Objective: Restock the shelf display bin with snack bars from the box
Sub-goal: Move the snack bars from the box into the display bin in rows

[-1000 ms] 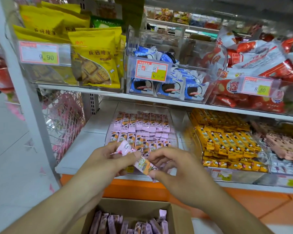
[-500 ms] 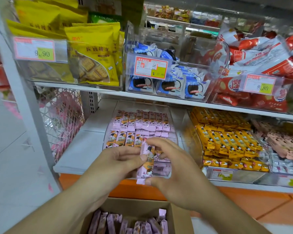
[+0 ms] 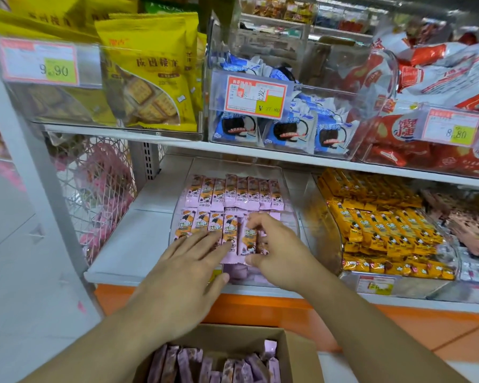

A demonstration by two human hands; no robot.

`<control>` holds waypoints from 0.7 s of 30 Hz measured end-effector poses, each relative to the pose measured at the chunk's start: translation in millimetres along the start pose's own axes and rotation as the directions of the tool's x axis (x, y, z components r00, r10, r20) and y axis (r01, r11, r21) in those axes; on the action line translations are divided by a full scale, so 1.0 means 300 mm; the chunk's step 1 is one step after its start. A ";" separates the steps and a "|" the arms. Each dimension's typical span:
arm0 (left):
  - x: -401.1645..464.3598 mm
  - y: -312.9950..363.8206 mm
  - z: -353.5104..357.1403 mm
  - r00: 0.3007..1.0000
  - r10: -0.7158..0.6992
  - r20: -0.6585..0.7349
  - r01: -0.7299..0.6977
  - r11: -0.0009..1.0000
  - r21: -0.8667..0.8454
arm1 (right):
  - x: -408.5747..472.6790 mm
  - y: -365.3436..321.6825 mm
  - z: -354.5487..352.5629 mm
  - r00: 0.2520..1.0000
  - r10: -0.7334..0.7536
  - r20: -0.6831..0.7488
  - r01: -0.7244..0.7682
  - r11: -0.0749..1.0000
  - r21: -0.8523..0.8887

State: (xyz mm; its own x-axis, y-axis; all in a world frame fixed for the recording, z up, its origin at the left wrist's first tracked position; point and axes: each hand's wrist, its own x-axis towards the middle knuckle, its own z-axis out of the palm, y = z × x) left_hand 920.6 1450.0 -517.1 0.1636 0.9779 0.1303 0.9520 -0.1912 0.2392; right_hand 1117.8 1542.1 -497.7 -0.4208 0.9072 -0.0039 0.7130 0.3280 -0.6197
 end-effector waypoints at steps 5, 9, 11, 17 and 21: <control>-0.009 -0.030 0.029 0.999 0.036 -0.021 -0.035 0.999 0.018 | 0.025 0.020 0.047 0.998 -0.050 -0.032 0.045 0.989 -0.142; -0.009 -0.034 0.044 0.999 0.041 -0.013 -0.040 0.997 0.066 | 0.011 0.026 0.057 0.994 -0.102 -0.043 0.090 0.969 -0.231; -0.011 -0.030 0.044 0.999 0.045 -0.023 -0.044 0.997 0.059 | -0.004 0.035 0.057 0.992 -0.123 -0.036 0.110 0.959 -0.261; -0.042 0.004 0.013 0.987 0.121 -0.101 -0.129 0.989 -0.072 | -0.090 0.034 -0.023 0.981 -0.187 -0.044 0.175 0.964 -0.200; -0.099 0.070 0.012 0.976 0.185 -0.111 -0.202 0.964 -0.172 | -0.163 0.050 -0.119 0.970 -0.240 -0.019 0.239 0.969 -0.062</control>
State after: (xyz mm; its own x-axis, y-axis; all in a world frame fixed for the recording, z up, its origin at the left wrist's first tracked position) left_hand 936.6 1417.1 -519.3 0.3073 0.9101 0.2781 0.8403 -0.3967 0.3695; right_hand 1169.0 1512.0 -478.8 -0.5689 0.8066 0.1604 0.6253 0.5510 -0.5527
